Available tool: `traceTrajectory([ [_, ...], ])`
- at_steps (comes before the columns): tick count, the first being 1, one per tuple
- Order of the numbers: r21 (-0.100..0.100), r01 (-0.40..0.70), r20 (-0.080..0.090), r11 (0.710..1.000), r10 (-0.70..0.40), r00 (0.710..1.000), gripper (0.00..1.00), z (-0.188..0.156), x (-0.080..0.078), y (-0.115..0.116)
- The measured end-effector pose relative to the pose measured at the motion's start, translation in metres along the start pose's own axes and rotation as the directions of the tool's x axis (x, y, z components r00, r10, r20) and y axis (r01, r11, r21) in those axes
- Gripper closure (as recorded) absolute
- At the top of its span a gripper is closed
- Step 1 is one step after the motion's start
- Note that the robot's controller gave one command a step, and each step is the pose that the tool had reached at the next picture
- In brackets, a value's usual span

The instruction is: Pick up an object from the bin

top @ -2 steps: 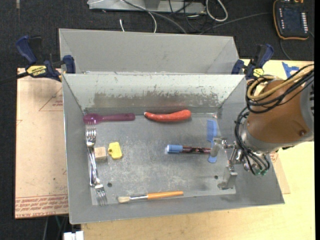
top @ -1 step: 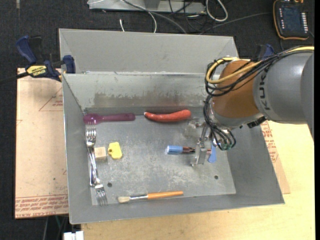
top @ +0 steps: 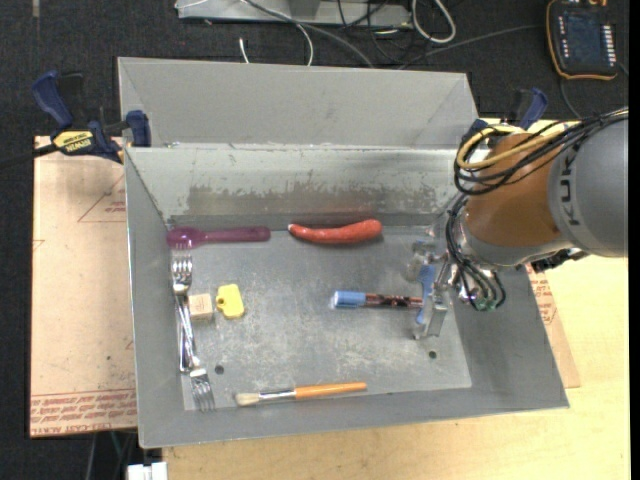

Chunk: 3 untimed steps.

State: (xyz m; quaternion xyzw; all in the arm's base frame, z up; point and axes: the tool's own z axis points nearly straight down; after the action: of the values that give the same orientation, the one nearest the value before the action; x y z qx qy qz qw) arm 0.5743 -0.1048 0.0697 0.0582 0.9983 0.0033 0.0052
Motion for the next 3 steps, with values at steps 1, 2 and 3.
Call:
traceTrajectory([
  [1, -0.003, 0.079, -0.001, 0.997, -0.079, 0.997, 1.00, -0.003, -0.009, 0.049],
  [2, -0.003, 0.078, -0.001, 0.997, -0.078, 0.997, 1.00, -0.003, -0.009, 0.049],
  [3, -0.003, 0.078, -0.003, 0.997, -0.078, 0.997, 1.00, -0.023, -0.008, 0.050],
])
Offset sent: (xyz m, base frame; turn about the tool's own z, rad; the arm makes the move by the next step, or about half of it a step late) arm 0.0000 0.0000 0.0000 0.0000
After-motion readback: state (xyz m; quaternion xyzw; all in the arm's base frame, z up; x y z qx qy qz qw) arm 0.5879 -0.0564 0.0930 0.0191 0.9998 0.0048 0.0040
